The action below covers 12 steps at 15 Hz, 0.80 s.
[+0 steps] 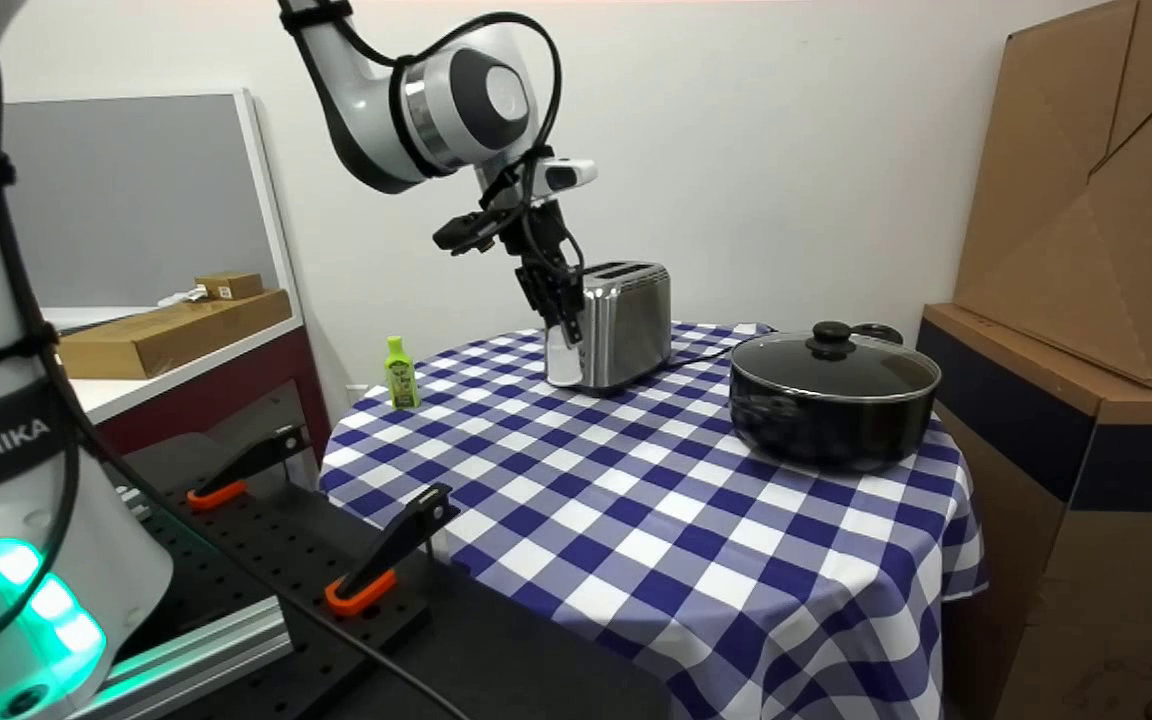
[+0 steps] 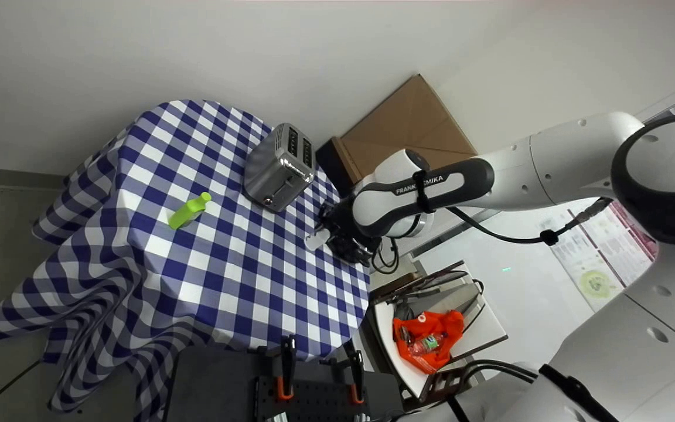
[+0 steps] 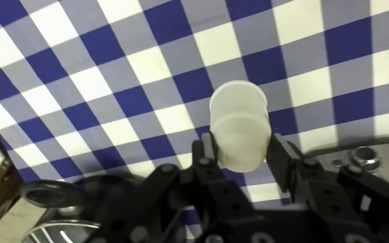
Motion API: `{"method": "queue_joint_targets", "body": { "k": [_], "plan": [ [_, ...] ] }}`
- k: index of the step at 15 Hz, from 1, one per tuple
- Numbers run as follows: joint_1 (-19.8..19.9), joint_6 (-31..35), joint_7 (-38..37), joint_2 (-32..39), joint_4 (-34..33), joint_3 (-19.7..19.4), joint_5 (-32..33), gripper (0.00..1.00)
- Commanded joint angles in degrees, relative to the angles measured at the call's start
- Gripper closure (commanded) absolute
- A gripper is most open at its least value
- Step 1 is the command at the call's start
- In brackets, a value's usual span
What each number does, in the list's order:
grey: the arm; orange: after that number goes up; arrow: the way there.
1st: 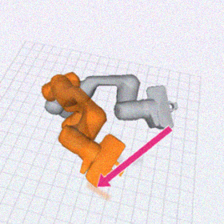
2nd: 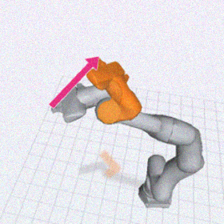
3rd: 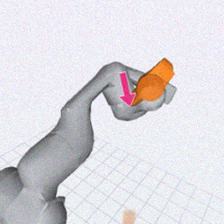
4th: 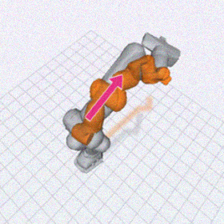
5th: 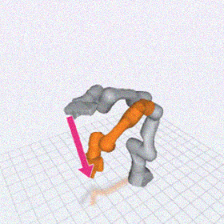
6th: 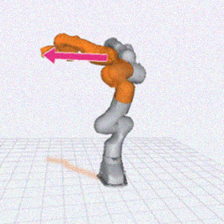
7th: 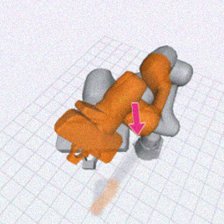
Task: Move the white objects to the left
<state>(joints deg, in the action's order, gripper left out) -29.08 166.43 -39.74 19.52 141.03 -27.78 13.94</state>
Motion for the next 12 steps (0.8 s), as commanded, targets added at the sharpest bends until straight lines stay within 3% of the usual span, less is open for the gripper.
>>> {"method": "queue_joint_targets", "body": {
  "k": [1,2,7,8,12],
  "plan": [
    [-7.91,-3.42,-7.97,-3.55,0.37,-1.05,10.72,0.83],
    [-11.78,-4.35,-8.84,-3.52,0.01,-2.28,10.90,0.83],
    [-19.32,-8.70,-14.44,-2.52,-3.13,-0.57,13.30,0.83],
    [-16.23,-9.87,-17.38,-2.38,-4.23,3.59,15.96,0.83],
    [-13.40,-12.66,-21.82,-0.30,-7.32,10.52,16.40,0.83]
  ]
}}
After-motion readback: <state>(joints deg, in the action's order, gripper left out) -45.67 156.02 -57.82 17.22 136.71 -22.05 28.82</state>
